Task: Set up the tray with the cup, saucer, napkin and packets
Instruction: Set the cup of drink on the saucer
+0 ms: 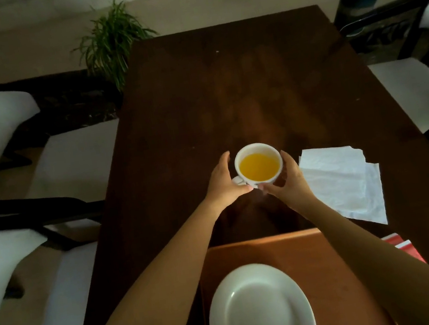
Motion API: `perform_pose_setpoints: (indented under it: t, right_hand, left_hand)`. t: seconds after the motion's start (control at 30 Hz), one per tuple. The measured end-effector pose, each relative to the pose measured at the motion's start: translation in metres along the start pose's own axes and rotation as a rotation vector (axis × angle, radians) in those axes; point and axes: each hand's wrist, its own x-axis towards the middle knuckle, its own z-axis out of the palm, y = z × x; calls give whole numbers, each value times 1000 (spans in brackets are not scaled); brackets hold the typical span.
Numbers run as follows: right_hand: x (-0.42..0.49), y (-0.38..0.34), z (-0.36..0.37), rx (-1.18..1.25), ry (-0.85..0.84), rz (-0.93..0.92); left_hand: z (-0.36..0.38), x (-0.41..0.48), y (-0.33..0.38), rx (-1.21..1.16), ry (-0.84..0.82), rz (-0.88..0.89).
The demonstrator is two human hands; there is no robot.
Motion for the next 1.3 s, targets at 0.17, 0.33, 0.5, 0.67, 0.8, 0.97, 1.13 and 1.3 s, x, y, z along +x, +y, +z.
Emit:
perform_pose_setpoints:
  t: [0.17,0.33,0.5,0.67,0.8,0.97,1.13,1.3]
  right_hand:
    - [5,9,4,95,-6,-11]
    - [8,15,9,126,1,-34]
    - [9,17,9,213,6,-32]
    - [2,15,3,216,10,-64]
    - [-7,10,-4,200,-40,-101]
    - [-23,0,-11,221,-184,-130]
    - [-46,-5,-11,251,-339,-160]
    - [-78,-7,-10,304,-503,-193]
  left_hand:
    - [4,18,-8,-121,-164,74]
    - [7,25,-15,-189,-159,98]
    - [9,26,-15,-209,-126,97]
    - [9,14,-11,-191,-97,119]
    - [7,-6,-6,-190,-34,128]
    - [5,-45,-4,-157,98,120]
    - [11,-89,-6,-102,232,60]
    - [24,-143,-17,-134,323,-45]
